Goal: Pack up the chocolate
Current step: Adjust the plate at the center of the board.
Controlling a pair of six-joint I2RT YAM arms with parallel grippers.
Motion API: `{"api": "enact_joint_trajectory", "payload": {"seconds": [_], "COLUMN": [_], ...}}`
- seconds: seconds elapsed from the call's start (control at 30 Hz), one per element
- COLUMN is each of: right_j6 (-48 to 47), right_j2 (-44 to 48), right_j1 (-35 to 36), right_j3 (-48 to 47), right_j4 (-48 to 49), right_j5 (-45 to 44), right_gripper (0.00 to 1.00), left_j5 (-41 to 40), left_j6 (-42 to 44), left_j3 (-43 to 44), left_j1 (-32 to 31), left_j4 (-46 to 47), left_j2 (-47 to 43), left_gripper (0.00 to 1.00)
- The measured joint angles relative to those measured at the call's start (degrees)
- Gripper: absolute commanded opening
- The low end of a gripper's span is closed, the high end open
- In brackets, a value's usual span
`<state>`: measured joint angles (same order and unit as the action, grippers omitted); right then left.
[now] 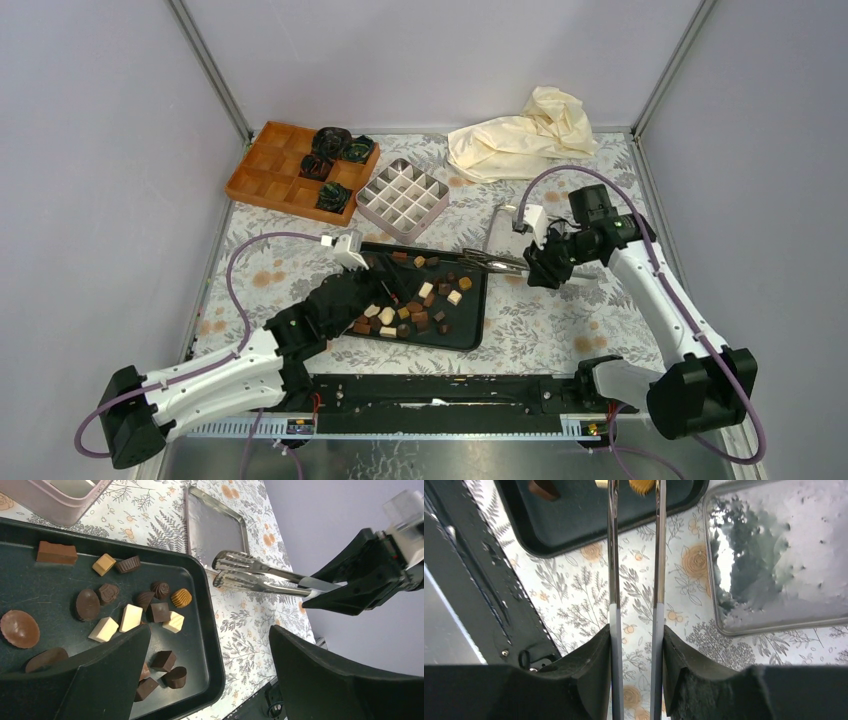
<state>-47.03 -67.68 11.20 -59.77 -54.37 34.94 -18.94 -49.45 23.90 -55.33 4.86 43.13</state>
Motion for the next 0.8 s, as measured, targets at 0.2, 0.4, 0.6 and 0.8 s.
{"api": "enact_joint_trajectory", "payload": {"seconds": [0.2,0.4,0.6,0.8], "right_j6": [-2.49,-3.37,-3.3,-3.08], "right_j2": [-0.66,-2.99,-4.66,-6.49], "right_j1": [2.71,4.63,6.23,7.93], "right_j3": [1.27,1.51,1.6,1.6], "right_j4": [-0.04,0.39,1.53,2.54], "right_j5": [-7.04,-10.51,-11.96,-13.09], "right_gripper": [0.43,0.43,0.44,0.45], "left_j5": [-0.17,-0.2,-0.59,-0.98], "left_j6": [-1.18,-1.46,-2.6,-3.19], "left_j3": [-0.15,-0.15,-1.07,-2.1], "left_j1": [0.26,0.26,0.26,0.26], "left_j4": [1.2,1.14,1.16,1.05], "left_j2": [1.03,1.27,-0.72,-1.75], "left_gripper": [0.94,0.93,0.92,0.91]}}
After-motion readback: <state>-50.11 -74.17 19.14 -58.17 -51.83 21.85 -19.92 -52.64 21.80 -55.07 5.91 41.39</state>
